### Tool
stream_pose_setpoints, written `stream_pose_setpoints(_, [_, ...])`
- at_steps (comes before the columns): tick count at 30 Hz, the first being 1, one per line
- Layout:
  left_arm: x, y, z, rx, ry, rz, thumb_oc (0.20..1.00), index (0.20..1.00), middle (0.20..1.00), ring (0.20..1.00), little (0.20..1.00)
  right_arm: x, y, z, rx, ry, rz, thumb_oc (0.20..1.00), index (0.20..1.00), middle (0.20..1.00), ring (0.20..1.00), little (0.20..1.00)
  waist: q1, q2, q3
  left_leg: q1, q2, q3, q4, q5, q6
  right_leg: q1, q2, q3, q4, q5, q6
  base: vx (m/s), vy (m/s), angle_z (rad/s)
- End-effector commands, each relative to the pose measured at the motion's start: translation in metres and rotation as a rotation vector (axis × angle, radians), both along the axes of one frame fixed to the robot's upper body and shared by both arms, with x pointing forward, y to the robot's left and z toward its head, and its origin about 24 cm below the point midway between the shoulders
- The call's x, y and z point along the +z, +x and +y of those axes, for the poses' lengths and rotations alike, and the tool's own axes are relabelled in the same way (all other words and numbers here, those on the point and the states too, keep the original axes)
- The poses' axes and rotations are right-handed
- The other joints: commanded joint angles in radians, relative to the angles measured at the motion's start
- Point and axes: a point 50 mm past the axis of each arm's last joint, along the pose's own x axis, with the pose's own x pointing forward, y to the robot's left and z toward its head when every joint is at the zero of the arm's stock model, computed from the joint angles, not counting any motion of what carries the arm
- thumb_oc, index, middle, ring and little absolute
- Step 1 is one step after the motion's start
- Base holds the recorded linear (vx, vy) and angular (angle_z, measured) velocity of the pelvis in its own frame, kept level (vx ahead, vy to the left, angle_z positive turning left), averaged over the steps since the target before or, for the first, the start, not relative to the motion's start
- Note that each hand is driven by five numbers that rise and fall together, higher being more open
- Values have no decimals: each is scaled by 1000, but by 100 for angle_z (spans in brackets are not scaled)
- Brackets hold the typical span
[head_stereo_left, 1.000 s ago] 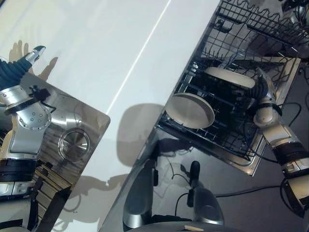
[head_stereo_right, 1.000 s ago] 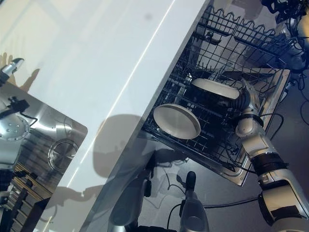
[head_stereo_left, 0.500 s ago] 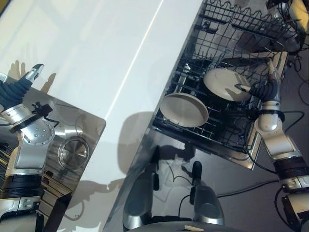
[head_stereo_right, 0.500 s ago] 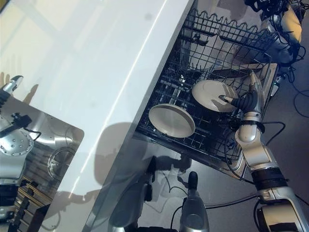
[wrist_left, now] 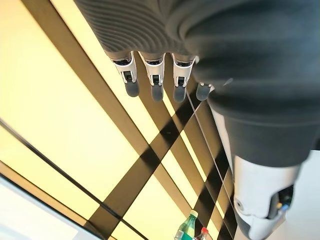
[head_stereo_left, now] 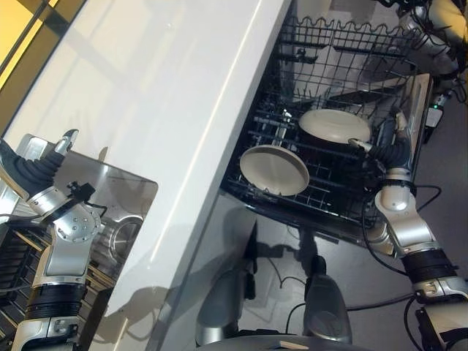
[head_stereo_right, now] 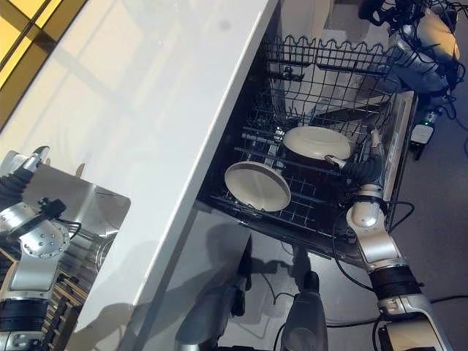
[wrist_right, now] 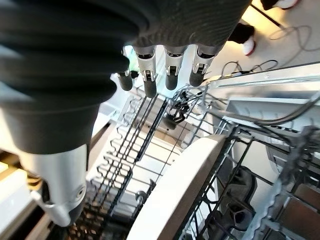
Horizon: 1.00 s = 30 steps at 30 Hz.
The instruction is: Pick up plates and place into dishwasher.
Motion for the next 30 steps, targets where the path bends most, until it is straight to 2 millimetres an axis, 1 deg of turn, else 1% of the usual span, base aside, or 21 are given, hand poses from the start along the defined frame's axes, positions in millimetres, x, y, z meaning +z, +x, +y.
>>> stream_pose_setpoints(1, [-10,-2,0,37,-70,-51,1000,1000,1000,1000,1000,16,-4,-1,-12,3,-129,1000,1000,1000,1000,1000,-29,32,-50,-55,122,5,104,-33,-98,-1,23,-34,-76,33,-62,-62,71,-7])
stream_pose_setpoints(3, [-13,-3,1,40,-81,-47,1000,1000,1000,1000,1000,15,-3,-2,-26,19,-128,1000,1000,1000,1000,1000,-30,42,-42,-64,124,6,115,-29,-98,-18,26,-33,-52,22,-69,-52,49,-5])
stream_pose_setpoints(7, [-18,-5,0,34,-96,-32,1000,1000,1000,1000,1000,5,-1,-1,-28,89,-95,1000,1000,1000,1000,1000,-32,59,-26,-81,131,21,137,-15,-100,-38,29,-41,-18,6,-80,-25,30,-8])
stream_pose_setpoints(10, [-20,-5,-2,20,-98,-35,1000,1000,1000,1000,1000,-5,0,0,-19,153,-71,1000,1000,1000,1000,1000,-40,71,-9,-100,147,66,160,-3,-100,-53,23,-57,3,1,-87,-45,19,-3])
stream_pose_setpoints(12, [-16,-2,-4,1,-84,-44,1000,1000,1000,1000,1000,-10,0,-1,-11,196,-56,1000,1000,1000,1000,1000,-51,78,5,-118,163,113,176,5,-98,-70,18,-71,28,-6,-92,-69,5,14])
stream_pose_setpoints(14, [-12,1,-6,-15,-70,-49,1000,1000,1000,1000,1000,-12,2,-2,-11,206,-49,1000,1000,1000,1000,1000,-52,82,16,-138,169,125,188,12,-97,-87,18,-74,54,-13,-94,-43,-2,19])
stream_pose_setpoints(16, [-6,5,-8,-34,-58,-47,1000,1000,1000,1000,1000,-13,4,-3,-6,208,-33,1000,1000,1000,1000,1000,-48,87,29,-159,169,121,204,19,-99,-106,15,-74,81,-22,-95,-12,14,18])
stream_pose_setpoints(18, [-3,9,-12,-46,-51,-49,1000,1000,1000,1000,1000,-10,8,-2,13,200,-28,1000,1000,1000,1000,1000,-46,88,40,-178,165,116,221,18,-97,-128,14,-72,104,-26,-97,-7,24,13])
stream_pose_setpoints(22, [3,14,-14,-68,-49,-53,1000,1000,1000,1000,1000,2,17,5,51,142,-39,1000,1000,1000,1000,1000,-37,88,54,-202,156,104,243,17,-95,-156,7,-68,135,-29,-99,26,45,4])
stream_pose_setpoints(24, [6,16,-15,-75,-45,-52,1000,1000,1000,1000,1000,12,19,11,70,99,-75,1000,1000,1000,1000,1000,-32,84,60,-214,149,99,252,15,-92,-167,4,-68,146,-28,-98,32,51,11])
stream_pose_setpoints(27, [8,17,-16,-70,-47,-57,1000,1000,1000,1000,1000,26,20,20,75,57,-137,1000,1000,1000,1000,1000,-24,78,66,-224,143,98,259,11,-88,-178,-1,-68,162,-28,-95,42,60,13])
stream_pose_setpoints(30, [9,16,-13,-62,-48,-59,1000,1000,1000,1000,1000,32,18,28,86,27,-170,1000,1000,1000,1000,1000,-18,69,67,-234,137,94,273,6,-84,-188,-9,-70,177,-29,-93,44,60,12])
